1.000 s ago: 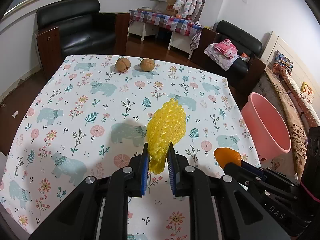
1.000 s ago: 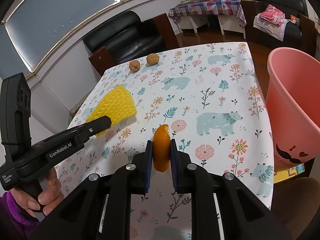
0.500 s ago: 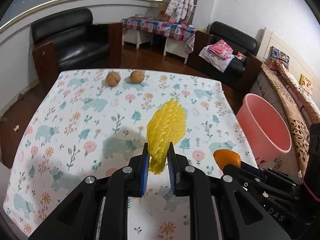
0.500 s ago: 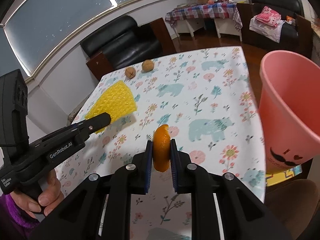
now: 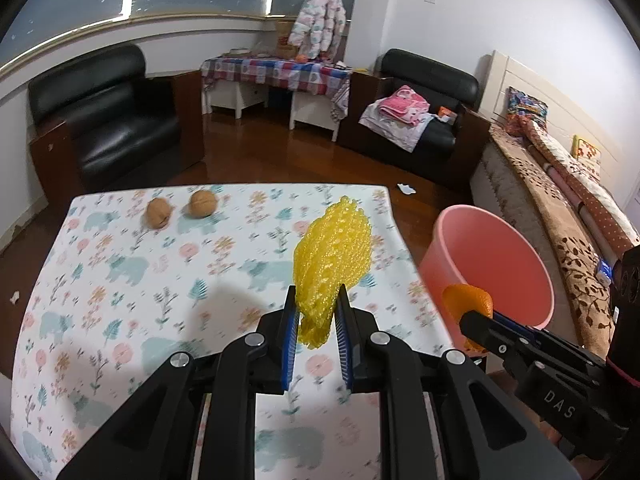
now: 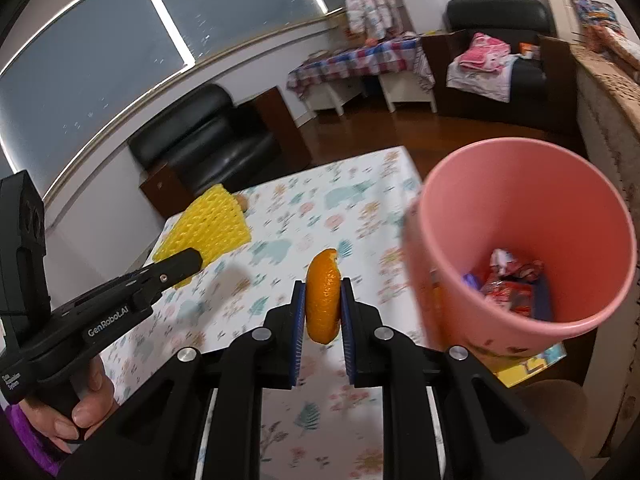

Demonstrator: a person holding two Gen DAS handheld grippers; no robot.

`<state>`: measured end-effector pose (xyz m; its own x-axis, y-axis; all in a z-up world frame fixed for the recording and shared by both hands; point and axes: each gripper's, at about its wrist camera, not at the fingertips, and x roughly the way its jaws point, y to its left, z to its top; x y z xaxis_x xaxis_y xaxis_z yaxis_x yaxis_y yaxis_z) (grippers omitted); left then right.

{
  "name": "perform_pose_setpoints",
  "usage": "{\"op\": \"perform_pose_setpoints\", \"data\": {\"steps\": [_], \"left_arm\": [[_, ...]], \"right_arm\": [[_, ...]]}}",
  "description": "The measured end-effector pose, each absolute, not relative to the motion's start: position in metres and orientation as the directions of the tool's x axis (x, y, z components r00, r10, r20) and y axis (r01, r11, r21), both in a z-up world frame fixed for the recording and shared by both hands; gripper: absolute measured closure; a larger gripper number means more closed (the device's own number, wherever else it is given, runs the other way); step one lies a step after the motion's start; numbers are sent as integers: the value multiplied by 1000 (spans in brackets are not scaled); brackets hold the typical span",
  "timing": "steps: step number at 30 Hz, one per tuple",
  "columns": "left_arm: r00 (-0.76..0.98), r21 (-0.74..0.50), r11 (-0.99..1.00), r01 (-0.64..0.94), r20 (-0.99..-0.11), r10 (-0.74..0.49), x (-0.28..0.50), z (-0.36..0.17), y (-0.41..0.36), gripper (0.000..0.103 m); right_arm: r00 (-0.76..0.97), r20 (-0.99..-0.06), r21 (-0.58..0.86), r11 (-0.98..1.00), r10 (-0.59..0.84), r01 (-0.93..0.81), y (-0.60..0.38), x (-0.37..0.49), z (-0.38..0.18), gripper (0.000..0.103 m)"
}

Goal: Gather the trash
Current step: 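Lift the foam net and orange peel and carry both over the pink bucket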

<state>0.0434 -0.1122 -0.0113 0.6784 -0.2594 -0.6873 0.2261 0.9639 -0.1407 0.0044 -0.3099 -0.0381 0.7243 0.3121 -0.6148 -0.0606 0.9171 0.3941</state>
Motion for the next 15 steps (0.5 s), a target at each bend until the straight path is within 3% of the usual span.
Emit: {"op": "perform_pose_setpoints", "data": {"steps": [15], "left_arm": [[669,-125,931,343,-663,-336,65,5,-183,86]], "right_arm": [[806,-565,395,915,178,75,-379,7,-21,86]]}}
